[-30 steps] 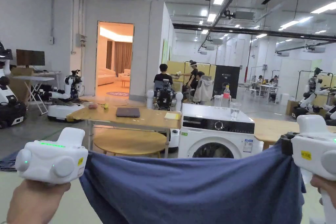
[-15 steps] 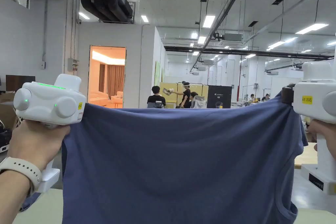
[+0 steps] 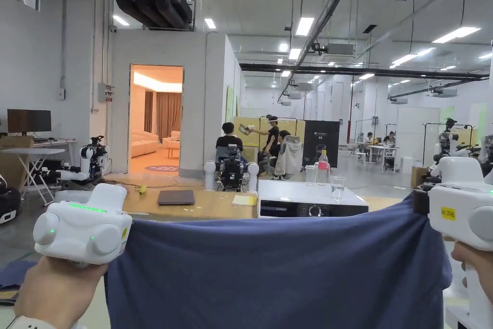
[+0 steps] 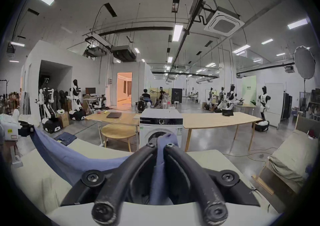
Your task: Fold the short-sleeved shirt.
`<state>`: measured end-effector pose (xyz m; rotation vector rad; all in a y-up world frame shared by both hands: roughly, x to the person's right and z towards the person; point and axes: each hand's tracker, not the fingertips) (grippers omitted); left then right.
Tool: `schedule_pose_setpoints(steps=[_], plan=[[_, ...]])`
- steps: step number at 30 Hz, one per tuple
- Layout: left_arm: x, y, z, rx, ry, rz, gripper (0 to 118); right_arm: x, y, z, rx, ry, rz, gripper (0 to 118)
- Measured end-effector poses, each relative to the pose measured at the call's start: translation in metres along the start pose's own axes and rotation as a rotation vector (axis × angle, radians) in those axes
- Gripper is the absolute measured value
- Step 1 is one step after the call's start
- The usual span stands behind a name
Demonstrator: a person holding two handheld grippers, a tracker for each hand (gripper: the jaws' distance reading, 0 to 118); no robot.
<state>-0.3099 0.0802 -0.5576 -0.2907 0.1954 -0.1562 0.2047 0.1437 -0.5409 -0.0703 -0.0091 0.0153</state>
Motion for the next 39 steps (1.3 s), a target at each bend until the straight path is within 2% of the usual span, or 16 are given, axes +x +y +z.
schedule_pose_setpoints(steps=[9,14,20,23,24,25,26,27,28,29,31,32,35,37,38,39], plan=[[0.004,-0.101,0.100,-0.006,-0.072,0.037,0,0.003,-0.084,0.119,-0.073,-0.047,0.035,2],[0.005,-0.211,0.165,-0.120,-0.119,0.078,0,0.010,-0.194,0.198,-0.233,-0.035,0.054,2],[0.011,-0.353,0.222,-0.327,-0.131,0.014,0,0.024,-0.357,0.268,-0.481,-0.029,0.006,2],[0.000,-0.406,0.223,-0.449,-0.147,0.075,1,0.022,-0.412,0.288,-0.610,-0.015,0.070,3],[-0.002,-0.415,0.224,-0.458,-0.147,0.080,11,0.022,-0.421,0.291,-0.628,-0.023,0.069,4],[-0.005,-0.424,0.222,-0.455,-0.147,0.084,49,0.022,-0.427,0.293,-0.637,-0.026,0.052,12],[-0.006,-0.427,0.223,-0.459,-0.152,0.096,84,0.022,-0.430,0.294,-0.646,-0.036,0.011,29],[-0.006,-0.426,0.225,-0.453,-0.158,0.097,100,0.020,-0.424,0.297,-0.645,-0.041,-0.017,58],[-0.005,-0.422,0.228,-0.437,-0.194,0.117,106,0.016,-0.418,0.299,-0.626,-0.057,-0.015,58],[0.004,-0.408,0.250,-0.405,-0.202,0.117,106,0.008,-0.407,0.300,-0.595,-0.082,-0.010,69],[0.015,-0.388,0.270,-0.287,-0.177,0.108,111,-0.009,-0.379,0.308,-0.524,-0.015,-0.036,110],[0.022,-0.379,0.277,-0.255,-0.167,0.099,111,-0.020,-0.365,0.314,-0.455,0.021,-0.050,112],[0.039,-0.364,0.283,-0.187,-0.207,0.096,111,-0.054,-0.339,0.326,-0.320,0.064,-0.068,112],[0.050,-0.359,0.288,-0.191,-0.216,0.071,109,-0.075,-0.334,0.328,-0.324,0.074,-0.047,110],[0.053,-0.357,0.291,-0.186,-0.218,0.065,97,-0.084,-0.335,0.331,-0.312,0.067,-0.022,95],[0.053,-0.356,0.294,-0.182,-0.214,0.069,60,-0.090,-0.338,0.333,-0.305,0.069,-0.016,56]])
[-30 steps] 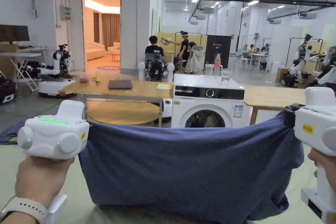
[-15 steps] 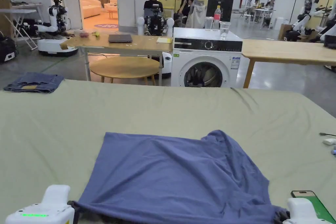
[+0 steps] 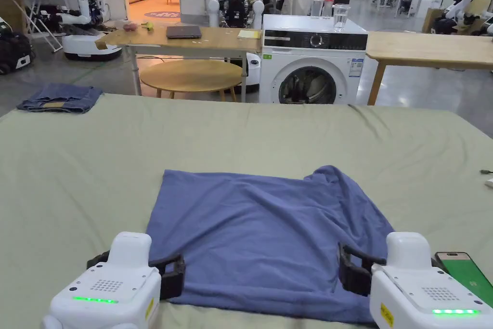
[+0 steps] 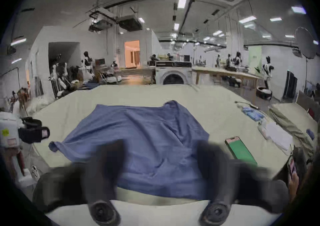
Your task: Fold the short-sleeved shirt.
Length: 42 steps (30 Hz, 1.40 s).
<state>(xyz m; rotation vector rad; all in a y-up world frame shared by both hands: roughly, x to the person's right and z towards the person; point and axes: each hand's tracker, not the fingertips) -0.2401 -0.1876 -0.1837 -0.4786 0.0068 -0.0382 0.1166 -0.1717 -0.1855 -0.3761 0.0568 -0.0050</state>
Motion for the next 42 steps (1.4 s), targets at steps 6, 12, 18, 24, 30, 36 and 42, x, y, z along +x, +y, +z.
schedule_pose_setpoints(steps=[6,12,18,24,30,36,42], plan=[[-0.041,-0.009,0.010,-0.074,0.010,0.042,0,-0.017,-0.028,0.006,-0.044,0.047,0.002,0],[-0.098,-0.043,0.000,-0.196,0.026,0.138,11,0.004,-0.046,0.010,-0.082,-0.020,0.046,0],[-0.101,-0.037,-0.033,-0.274,-0.011,0.065,116,0.033,-0.062,-0.005,-0.165,-0.065,-0.012,0],[-0.095,-0.010,-0.065,-0.362,-0.005,0.044,57,0.066,-0.060,-0.012,-0.225,-0.124,-0.038,0],[-0.077,0.023,-0.056,-0.362,-0.033,0.019,0,0.102,-0.067,-0.013,-0.202,-0.112,-0.106,90],[-0.063,0.051,-0.044,-0.349,-0.021,0.026,0,0.118,-0.073,-0.047,-0.262,-0.172,-0.095,95],[-0.062,0.058,-0.035,-0.366,-0.002,0.025,0,0.121,-0.078,-0.042,-0.308,-0.130,-0.181,2]])
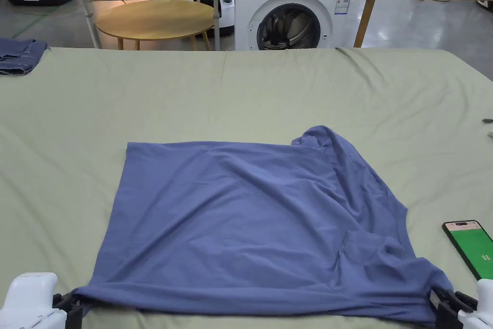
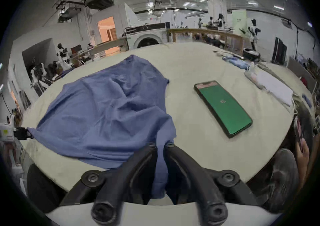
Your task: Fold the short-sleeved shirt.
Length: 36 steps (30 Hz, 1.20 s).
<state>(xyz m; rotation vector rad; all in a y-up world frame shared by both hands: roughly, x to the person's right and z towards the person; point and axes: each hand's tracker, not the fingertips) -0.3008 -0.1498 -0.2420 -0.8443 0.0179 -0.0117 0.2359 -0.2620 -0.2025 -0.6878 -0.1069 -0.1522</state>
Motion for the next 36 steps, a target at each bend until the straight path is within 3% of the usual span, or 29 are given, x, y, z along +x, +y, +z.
schedule_pose_setpoints(steps=[3,4,5,11,15,17,20,25,26,27,28,29,30,33,36], plan=[[-0.002,0.001,-0.002,0.042,0.032,-0.025,0,-0.005,0.020,0.013,0.065,0.006,0.019,2],[-0.011,-0.049,-0.045,0.060,0.036,-0.033,0,-0.008,0.028,0.019,0.091,0.013,0.030,2],[-0.013,-0.058,-0.055,0.058,0.030,-0.035,0,-0.013,0.037,0.026,0.120,0.021,0.045,2],[-0.027,0.001,-0.053,0.140,0.017,-0.034,0,-0.028,0.113,0.024,0.223,0.034,0.137,2],[-0.024,0.047,-0.072,0.128,-0.016,-0.028,0,-0.037,0.159,-0.014,0.240,0.029,0.143,2],[-0.028,0.069,-0.098,0.072,-0.026,0.020,0,-0.043,0.175,-0.045,0.227,0.031,0.142,2],[-0.018,0.092,-0.138,-0.042,0.051,-0.035,0,-0.050,0.186,-0.103,0.126,-0.007,0.168,2],[-0.008,0.095,-0.186,-0.135,0.030,-0.029,0,-0.054,0.167,-0.172,-0.028,-0.045,0.196,3],[-0.006,0.090,-0.187,-0.135,0.027,-0.023,9,-0.055,0.162,-0.171,-0.021,-0.044,0.194,7],[-0.003,0.087,-0.181,-0.094,0.020,-0.010,30,-0.054,0.160,-0.167,-0.019,-0.040,0.195,21],[-0.005,0.090,-0.174,-0.017,0.005,-0.003,72,-0.053,0.158,-0.160,-0.002,-0.020,0.191,66],[-0.001,0.086,-0.158,0.138,-0.040,-0.010,101,-0.054,0.157,-0.149,0.028,0.011,0.171,104],[0.003,0.079,-0.143,0.229,-0.029,-0.004,114,-0.057,0.158,-0.138,0.022,0.032,0.162,118],[0.009,0.061,-0.113,0.376,-0.008,0.001,114,-0.080,0.145,-0.081,0.150,0.108,0.162,118],[0.035,0.036,-0.080,0.379,-0.106,-0.023,113,-0.108,0.117,-0.028,0.232,0.139,0.137,117]])
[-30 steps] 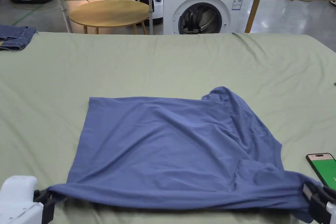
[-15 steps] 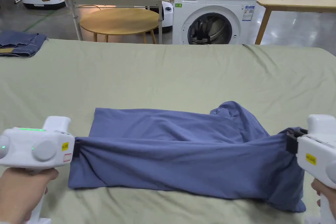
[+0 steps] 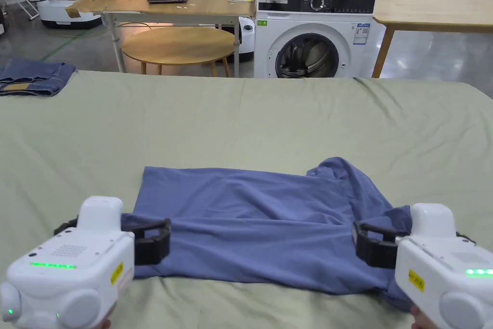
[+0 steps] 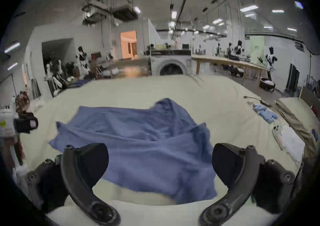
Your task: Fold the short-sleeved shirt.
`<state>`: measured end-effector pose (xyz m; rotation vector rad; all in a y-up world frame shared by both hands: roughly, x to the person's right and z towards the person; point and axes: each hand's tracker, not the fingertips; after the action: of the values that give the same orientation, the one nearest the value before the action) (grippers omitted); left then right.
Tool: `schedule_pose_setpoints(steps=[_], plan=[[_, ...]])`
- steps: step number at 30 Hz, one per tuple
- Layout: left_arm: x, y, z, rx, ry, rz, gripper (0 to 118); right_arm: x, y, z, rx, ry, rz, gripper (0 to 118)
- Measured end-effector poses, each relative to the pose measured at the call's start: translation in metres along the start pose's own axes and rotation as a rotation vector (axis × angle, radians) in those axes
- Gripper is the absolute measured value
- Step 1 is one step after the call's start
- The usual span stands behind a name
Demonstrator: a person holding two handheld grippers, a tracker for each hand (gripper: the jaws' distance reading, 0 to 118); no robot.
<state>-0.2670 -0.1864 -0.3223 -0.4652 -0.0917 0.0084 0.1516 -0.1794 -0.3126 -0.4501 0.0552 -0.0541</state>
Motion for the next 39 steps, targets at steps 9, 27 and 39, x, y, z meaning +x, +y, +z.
schedule_pose_setpoints(steps=[9,27,39], plan=[[0.027,-0.075,0.064,-0.134,0.026,0.013,0,-0.030,-0.074,0.063,-0.045,0.039,-0.029,0],[-0.029,-0.055,-0.006,-0.226,0.178,0.028,117,0.001,-0.075,0.052,-0.080,-0.024,-0.042,0],[-0.055,-0.040,-0.102,-0.423,0.135,0.060,8,0.062,-0.067,-0.004,-0.174,-0.160,-0.036,4]])
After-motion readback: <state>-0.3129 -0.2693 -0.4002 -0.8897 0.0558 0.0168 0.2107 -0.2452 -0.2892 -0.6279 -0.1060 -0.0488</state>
